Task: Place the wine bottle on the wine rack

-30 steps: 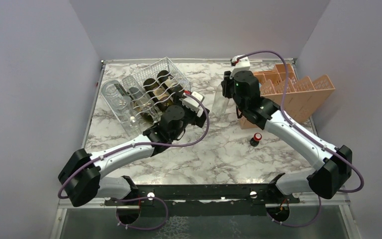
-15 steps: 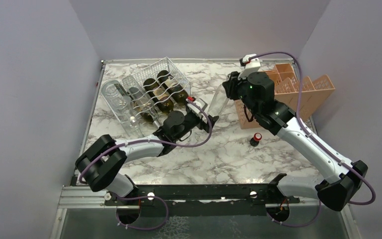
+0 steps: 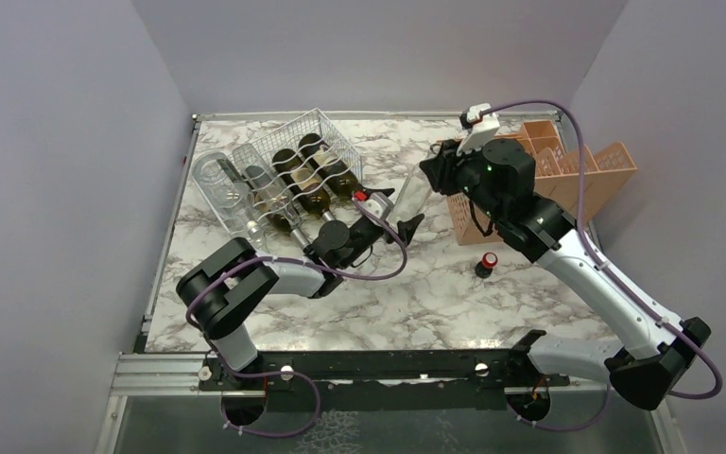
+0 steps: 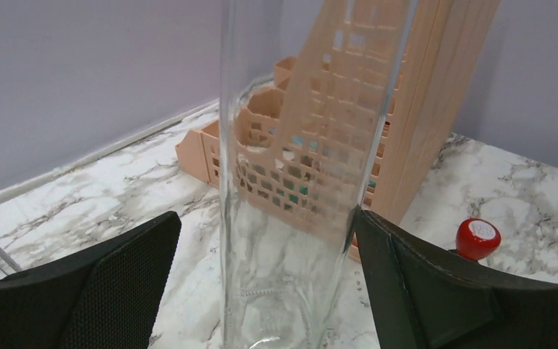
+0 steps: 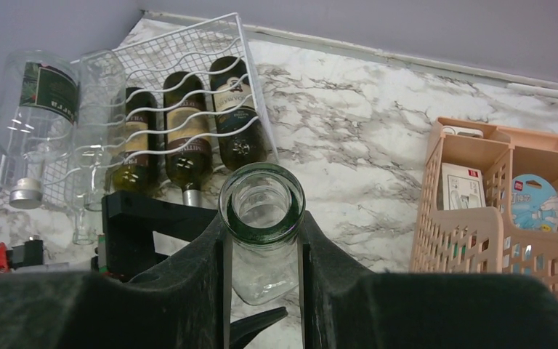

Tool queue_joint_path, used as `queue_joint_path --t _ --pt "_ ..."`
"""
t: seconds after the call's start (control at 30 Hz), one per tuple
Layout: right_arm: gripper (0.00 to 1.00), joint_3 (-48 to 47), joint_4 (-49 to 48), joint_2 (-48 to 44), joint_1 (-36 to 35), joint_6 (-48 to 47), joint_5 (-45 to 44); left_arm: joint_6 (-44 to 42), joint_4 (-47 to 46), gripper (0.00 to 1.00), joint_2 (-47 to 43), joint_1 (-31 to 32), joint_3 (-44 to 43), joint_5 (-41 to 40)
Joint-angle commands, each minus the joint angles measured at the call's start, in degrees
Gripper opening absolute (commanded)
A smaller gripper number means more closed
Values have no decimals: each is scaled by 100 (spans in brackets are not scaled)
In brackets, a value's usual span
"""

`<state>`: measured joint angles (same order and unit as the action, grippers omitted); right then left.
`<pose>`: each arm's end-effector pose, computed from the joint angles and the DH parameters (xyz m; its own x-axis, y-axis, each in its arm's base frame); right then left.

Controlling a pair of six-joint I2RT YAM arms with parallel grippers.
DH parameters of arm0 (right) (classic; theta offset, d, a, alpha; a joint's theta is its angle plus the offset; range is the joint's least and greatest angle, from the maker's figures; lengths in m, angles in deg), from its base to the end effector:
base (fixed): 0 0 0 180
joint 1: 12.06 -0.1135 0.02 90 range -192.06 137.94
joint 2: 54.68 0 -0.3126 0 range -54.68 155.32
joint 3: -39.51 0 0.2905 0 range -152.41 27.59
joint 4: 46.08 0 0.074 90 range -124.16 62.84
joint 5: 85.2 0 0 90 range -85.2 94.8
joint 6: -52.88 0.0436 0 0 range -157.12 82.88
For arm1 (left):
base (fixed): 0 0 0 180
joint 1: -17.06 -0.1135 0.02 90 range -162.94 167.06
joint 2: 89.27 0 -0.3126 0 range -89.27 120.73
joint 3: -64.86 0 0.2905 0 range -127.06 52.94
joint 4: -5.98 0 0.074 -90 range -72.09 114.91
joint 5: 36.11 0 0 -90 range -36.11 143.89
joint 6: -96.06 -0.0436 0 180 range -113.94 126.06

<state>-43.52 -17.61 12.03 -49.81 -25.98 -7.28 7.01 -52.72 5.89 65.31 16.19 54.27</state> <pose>0.2343 0.1699 0.4577 -0.2477 0.0472 -0.9677 -0.3965 0.9064 0.1457 0.2415 -0.2711 0.2390 0.1284 -0.1687 -0.9773 0.7526 0.6583 -0.0148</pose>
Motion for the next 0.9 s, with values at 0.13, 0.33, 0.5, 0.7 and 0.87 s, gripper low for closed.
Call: queue_joint_path --t 0.13,0.33,0.5,0.7,0.87 --pt "1 -471 -24 -317 26 161 262 -961 -419 91 489 271 -428 -366" --pt "1 -551 264 -338 25 228 235 -1130 -585 70 504 319 -495 -548" --pt "5 -521 440 -418 25 238 274 -1403 -641 33 446 324 -610 -542" --pt "67 -473 774 -700 23 12 669 -2687 -557 0 78 319 -548 -703" --pt "82 -401 1013 -1033 27 -122 648 -4376 -220 0 -278 300 -582 -387"
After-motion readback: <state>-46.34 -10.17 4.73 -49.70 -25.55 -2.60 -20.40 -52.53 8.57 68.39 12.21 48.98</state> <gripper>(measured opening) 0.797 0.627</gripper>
